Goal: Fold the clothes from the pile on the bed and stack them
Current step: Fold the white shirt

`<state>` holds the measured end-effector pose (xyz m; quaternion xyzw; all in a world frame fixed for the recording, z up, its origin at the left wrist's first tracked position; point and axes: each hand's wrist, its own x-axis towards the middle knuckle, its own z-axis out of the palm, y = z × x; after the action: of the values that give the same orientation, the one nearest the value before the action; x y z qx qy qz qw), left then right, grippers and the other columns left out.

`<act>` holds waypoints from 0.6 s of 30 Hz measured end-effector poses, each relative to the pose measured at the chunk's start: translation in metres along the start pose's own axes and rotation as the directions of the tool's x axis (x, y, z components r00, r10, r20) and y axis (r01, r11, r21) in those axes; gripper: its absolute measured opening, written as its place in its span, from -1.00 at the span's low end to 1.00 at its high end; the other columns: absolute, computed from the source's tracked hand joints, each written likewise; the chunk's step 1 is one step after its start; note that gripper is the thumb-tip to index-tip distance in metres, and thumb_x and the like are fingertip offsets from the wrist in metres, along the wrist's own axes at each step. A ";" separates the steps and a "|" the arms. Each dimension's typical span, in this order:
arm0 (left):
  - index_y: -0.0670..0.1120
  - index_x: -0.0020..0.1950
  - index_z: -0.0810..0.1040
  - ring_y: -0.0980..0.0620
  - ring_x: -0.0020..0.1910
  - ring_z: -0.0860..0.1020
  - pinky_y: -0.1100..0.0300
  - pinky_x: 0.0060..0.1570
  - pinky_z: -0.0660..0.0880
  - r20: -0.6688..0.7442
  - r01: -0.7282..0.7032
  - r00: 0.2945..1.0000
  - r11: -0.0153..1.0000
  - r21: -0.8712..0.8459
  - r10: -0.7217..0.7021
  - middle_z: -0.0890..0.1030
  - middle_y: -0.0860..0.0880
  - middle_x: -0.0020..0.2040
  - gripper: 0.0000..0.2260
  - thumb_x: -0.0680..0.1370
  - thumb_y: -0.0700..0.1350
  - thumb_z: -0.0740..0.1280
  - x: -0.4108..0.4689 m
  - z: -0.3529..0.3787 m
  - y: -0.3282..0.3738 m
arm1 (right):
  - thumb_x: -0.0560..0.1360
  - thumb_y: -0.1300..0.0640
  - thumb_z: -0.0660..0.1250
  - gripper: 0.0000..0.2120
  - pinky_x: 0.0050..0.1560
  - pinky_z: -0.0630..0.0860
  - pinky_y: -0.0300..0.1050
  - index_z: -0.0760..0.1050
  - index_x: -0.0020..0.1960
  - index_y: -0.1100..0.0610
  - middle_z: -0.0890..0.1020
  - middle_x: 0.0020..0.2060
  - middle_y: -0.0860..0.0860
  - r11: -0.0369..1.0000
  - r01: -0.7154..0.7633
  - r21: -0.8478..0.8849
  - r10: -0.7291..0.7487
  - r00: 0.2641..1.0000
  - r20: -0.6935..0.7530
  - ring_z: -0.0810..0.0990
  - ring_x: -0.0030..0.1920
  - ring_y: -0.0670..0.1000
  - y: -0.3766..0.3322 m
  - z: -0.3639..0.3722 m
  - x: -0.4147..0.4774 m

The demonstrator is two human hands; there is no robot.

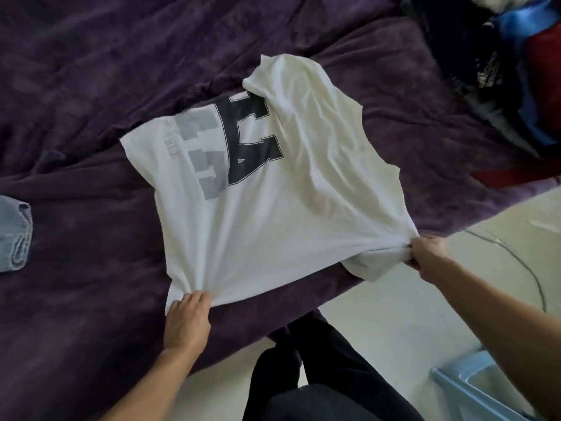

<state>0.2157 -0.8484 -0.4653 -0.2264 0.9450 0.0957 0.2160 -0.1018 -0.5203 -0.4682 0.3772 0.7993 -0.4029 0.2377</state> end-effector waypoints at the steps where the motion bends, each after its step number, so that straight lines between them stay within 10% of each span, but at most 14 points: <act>1: -0.19 -0.27 0.58 -0.16 -0.39 0.55 0.05 -0.41 0.50 0.012 0.022 1.000 1.000 -0.006 -0.022 0.56 -0.09 -0.37 -0.61 0.02 -0.54 0.43 -0.009 -0.003 -0.003 | 0.47 0.31 0.30 -0.91 -0.58 0.48 -0.20 0.50 -0.21 0.21 0.55 -0.29 0.14 1.000 -0.016 -0.002 0.017 0.999 0.033 0.53 -0.37 0.10 -0.001 -0.002 -0.010; 8: 0.02 0.21 0.43 0.07 0.18 0.47 0.17 0.12 0.38 0.085 0.173 0.980 0.981 0.083 -0.180 0.52 0.12 0.14 -0.69 0.50 -0.22 0.25 -0.039 -0.030 -0.036 | 0.34 0.01 0.55 -0.64 -0.28 0.55 -0.13 0.61 0.01 0.20 0.67 -0.17 0.07 0.984 -0.060 -0.167 0.129 0.891 0.436 0.61 -0.24 0.02 -0.027 -0.023 -0.055; 14: -0.10 0.03 0.54 -0.10 0.03 0.53 0.03 -0.01 0.41 0.009 0.269 0.963 0.963 -0.008 -0.269 0.59 -0.03 0.01 -0.75 0.40 -0.33 0.29 -0.017 -0.074 -0.049 | 0.57 0.14 0.28 -0.81 -0.08 0.56 0.03 0.57 0.10 0.21 0.65 -0.03 0.15 0.992 0.073 0.100 -0.113 0.860 0.498 0.63 -0.05 0.13 -0.091 -0.017 -0.078; 18: -0.23 -0.12 0.54 -0.29 -0.11 0.54 -0.09 -0.18 0.44 -0.152 0.357 0.911 0.917 -0.178 -0.384 0.57 -0.22 -0.14 -0.82 0.33 -0.41 0.30 0.036 -0.121 -0.068 | 0.59 0.20 0.22 -0.85 -0.23 0.58 -0.13 0.52 -0.12 0.13 0.61 -0.27 0.04 0.981 0.072 0.180 -0.163 0.808 0.566 0.61 -0.28 -0.02 -0.176 0.016 -0.088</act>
<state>0.1745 -0.9560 -0.3797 -0.4250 0.8909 0.1008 0.1248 -0.1871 -0.6386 -0.3352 0.2036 0.6783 -0.5714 0.4147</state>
